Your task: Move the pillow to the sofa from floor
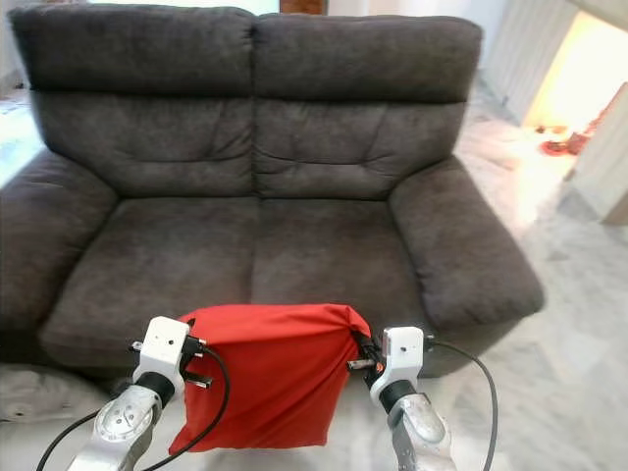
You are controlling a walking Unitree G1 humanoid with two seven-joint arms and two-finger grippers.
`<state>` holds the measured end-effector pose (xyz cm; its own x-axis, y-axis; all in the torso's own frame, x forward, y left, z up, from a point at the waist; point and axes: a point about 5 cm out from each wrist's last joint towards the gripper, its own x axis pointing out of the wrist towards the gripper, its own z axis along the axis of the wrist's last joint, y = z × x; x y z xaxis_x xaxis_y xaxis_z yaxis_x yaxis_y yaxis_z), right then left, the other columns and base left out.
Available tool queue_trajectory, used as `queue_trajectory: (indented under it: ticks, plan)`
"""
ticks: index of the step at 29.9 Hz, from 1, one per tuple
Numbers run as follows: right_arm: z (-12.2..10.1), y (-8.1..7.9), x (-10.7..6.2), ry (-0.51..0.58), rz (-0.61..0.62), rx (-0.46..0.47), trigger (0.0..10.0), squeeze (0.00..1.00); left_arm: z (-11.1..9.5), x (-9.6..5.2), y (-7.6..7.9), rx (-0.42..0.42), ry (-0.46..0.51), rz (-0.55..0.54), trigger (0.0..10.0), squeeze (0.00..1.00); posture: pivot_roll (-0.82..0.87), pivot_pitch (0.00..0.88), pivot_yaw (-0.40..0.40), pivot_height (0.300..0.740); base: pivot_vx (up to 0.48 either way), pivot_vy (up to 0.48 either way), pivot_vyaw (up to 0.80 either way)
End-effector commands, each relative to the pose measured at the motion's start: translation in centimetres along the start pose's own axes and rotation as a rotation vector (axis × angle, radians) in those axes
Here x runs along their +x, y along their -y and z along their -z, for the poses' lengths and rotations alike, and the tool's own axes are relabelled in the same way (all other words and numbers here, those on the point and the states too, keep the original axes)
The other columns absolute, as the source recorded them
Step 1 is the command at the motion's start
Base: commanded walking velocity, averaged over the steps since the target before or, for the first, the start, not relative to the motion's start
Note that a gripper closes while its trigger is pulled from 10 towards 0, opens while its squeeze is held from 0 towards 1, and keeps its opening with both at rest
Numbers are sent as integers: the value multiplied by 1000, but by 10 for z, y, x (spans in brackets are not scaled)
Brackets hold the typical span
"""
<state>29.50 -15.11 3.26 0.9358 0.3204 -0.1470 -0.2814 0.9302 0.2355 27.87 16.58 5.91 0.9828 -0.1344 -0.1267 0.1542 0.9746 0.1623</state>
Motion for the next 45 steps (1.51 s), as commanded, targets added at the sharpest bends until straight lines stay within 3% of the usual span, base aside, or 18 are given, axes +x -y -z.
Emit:
queue_trajectory:
  ticks: [1,7,13,22,45]
  plan:
    - [-11,2,3,51,3,-12,10000,0,-20,3,-11,22,96,-40,10000,0,105,73,-16,740,0,-398,0]
    - [-12,1,3,53,-3,-13,10000,0,-19,3,-10,27,90,-30,10000,0,103,69,-14,740,0,-399,0]
    - [-12,1,4,49,-5,-8,10000,0,-12,4,-9,-8,40,-5,10000,0,103,67,-13,740,0,0,0]
    - [-13,0,5,53,-7,-3,10000,0,-14,3,-9,-8,54,-10,10000,0,104,77,-14,740,0,0,0]
    - [-22,-5,8,92,-49,-30,10000,0,-23,3,-15,-19,90,-58,10000,0,104,83,-18,740,363,0,101]
